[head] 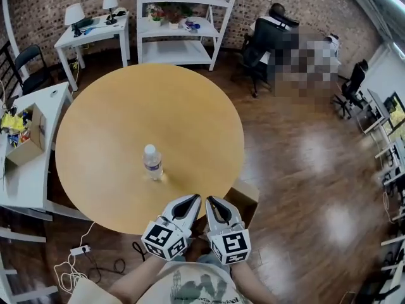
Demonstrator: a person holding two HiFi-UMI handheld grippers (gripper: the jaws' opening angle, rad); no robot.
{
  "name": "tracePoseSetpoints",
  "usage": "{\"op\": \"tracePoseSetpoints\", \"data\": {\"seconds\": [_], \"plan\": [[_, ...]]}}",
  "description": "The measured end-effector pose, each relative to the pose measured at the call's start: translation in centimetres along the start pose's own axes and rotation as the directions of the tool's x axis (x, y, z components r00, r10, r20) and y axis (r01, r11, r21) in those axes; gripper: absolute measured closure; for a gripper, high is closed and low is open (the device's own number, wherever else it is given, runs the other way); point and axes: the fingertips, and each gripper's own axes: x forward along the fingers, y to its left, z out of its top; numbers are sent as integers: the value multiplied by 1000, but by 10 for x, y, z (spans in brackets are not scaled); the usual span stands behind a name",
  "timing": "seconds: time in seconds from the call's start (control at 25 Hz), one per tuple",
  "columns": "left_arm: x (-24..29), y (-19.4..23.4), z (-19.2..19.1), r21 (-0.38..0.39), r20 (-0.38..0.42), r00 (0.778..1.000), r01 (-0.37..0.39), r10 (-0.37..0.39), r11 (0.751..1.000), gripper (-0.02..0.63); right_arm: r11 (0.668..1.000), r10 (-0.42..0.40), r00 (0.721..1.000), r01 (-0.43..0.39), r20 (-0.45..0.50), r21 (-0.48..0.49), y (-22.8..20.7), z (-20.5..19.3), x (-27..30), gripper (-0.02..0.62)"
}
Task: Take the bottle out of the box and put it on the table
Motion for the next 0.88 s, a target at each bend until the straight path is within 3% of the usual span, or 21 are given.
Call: {"op": "tracePoseSetpoints", "data": {"seconds": [0.36, 0.56, 0.88], "plan": [[27, -71, -13, 34, -55, 981, 187, -185, 982, 609, 981, -170, 985, 167, 25, 100, -38, -1, -55, 596], [34, -79, -13, 43, -71, 975, 212, -209, 976, 609, 960, -248, 968, 240, 43, 145, -55, -1, -71, 596], [37, -86, -24, 42, -106, 969, 227, -222, 973, 609, 951, -264, 964, 253, 39, 176, -60, -10, -77, 595]]}}
